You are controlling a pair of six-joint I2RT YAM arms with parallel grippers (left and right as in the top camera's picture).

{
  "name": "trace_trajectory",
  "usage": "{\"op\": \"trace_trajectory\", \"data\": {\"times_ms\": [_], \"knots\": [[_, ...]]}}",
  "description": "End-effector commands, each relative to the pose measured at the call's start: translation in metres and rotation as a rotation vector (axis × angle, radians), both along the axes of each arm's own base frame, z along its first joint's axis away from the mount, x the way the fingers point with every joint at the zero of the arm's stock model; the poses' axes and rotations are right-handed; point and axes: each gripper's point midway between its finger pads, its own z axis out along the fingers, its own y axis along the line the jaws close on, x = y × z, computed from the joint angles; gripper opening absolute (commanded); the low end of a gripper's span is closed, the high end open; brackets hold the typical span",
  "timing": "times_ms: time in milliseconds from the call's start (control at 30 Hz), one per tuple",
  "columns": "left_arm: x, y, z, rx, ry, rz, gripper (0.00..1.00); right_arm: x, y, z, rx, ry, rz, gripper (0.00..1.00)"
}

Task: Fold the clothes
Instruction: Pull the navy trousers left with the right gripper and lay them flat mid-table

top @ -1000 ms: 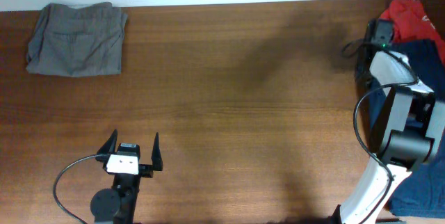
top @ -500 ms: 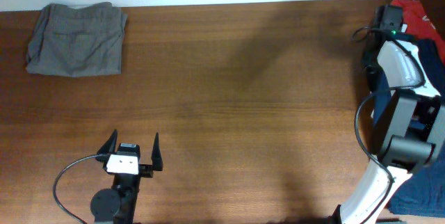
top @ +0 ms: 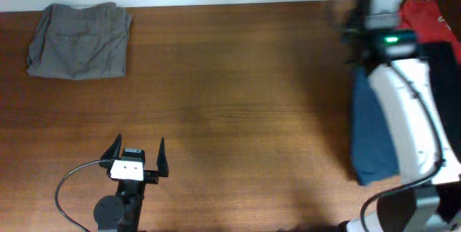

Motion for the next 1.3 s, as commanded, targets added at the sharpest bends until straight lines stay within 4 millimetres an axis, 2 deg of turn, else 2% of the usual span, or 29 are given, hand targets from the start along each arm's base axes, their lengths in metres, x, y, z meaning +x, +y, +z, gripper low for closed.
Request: {"op": "trace_trajectory", "data": {"times_ms": [0, 100, 167, 233, 300, 333, 367, 400, 467, 500, 567, 600, 667, 700, 800, 833, 867, 967, 1100, 1167, 1267], "knots": [[0.000, 0.002, -0.002, 0.013, 0.002, 0.006, 0.99, -0.011, 0.145, 0.007, 0.138, -0.014, 0.372, 0.04], [0.000, 0.002, -0.002, 0.013, 0.002, 0.006, 0.99, -0.044, 0.249, -0.020, 0.146, 0.063, 0.599, 0.04], [0.000, 0.002, -0.002, 0.013, 0.002, 0.006, 0.99, -0.070, 0.301, -0.045, 0.166, 0.121, 0.676, 0.04], [0.000, 0.002, -0.002, 0.013, 0.002, 0.006, 0.99, -0.095, 0.338, -0.061, 0.154, 0.159, 0.754, 0.04], [0.000, 0.002, -0.002, 0.013, 0.002, 0.006, 0.99, -0.111, 0.358, -0.064, 0.147, 0.170, 0.804, 0.04], [0.000, 0.002, -0.002, 0.013, 0.002, 0.006, 0.99, -0.119, 0.366, -0.064, 0.147, 0.167, 0.827, 0.52], [0.000, 0.002, -0.002, 0.013, 0.002, 0.006, 0.99, -0.121, 0.368, -0.062, 0.148, 0.165, 0.833, 0.88], [0.000, 0.002, -0.002, 0.013, 0.002, 0.006, 0.99, -0.121, 0.366, -0.060, 0.142, 0.163, 0.832, 1.00], [0.000, 0.002, -0.002, 0.013, 0.002, 0.006, 0.99, -0.116, 0.352, -0.056, 0.128, 0.163, 0.811, 0.98], [0.000, 0.002, -0.002, 0.013, 0.002, 0.006, 0.99, -0.112, 0.343, -0.051, 0.131, 0.159, 0.794, 0.98], [0.000, 0.002, -0.002, 0.013, 0.002, 0.006, 0.99, -0.105, 0.307, -0.033, 0.142, 0.155, 0.730, 0.98], [0.000, 0.002, -0.002, 0.013, 0.002, 0.006, 0.99, -0.104, 0.284, -0.024, 0.164, 0.160, 0.669, 0.98], [0.000, 0.002, -0.002, 0.013, 0.002, 0.006, 0.99, -0.104, 0.226, -0.013, 0.169, 0.194, 0.546, 0.98], [0.000, 0.002, -0.002, 0.013, 0.002, 0.006, 0.99, -0.105, 0.202, -0.014, 0.160, 0.225, 0.496, 0.98], [0.000, 0.002, -0.002, 0.013, 0.002, 0.006, 0.99, -0.113, 0.120, -0.038, 0.072, 0.410, 0.368, 0.98], [0.000, 0.002, -0.002, 0.013, 0.002, 0.006, 0.99, -0.116, 0.086, -0.049, 0.065, 0.478, 0.288, 0.98], [0.000, 0.001, -0.002, 0.013, 0.002, 0.005, 0.99, -0.115, 0.068, -0.055, 0.074, 0.505, 0.236, 0.98], [0.000, 0.002, -0.002, 0.013, 0.002, 0.006, 0.99, -0.113, -0.010, -0.067, 0.165, 0.521, -0.022, 0.99], [0.000, 0.002, -0.002, 0.013, 0.002, 0.006, 0.99, -0.129, -0.089, -0.068, 0.222, 0.514, -0.246, 0.98], [0.000, 0.002, -0.002, 0.013, 0.002, 0.006, 0.99, -0.143, -0.121, -0.068, 0.225, 0.524, -0.337, 0.98], [0.000, 0.002, -0.002, 0.013, 0.001, 0.006, 0.99, -0.160, -0.157, -0.070, 0.307, 0.500, -0.459, 0.99]]}}
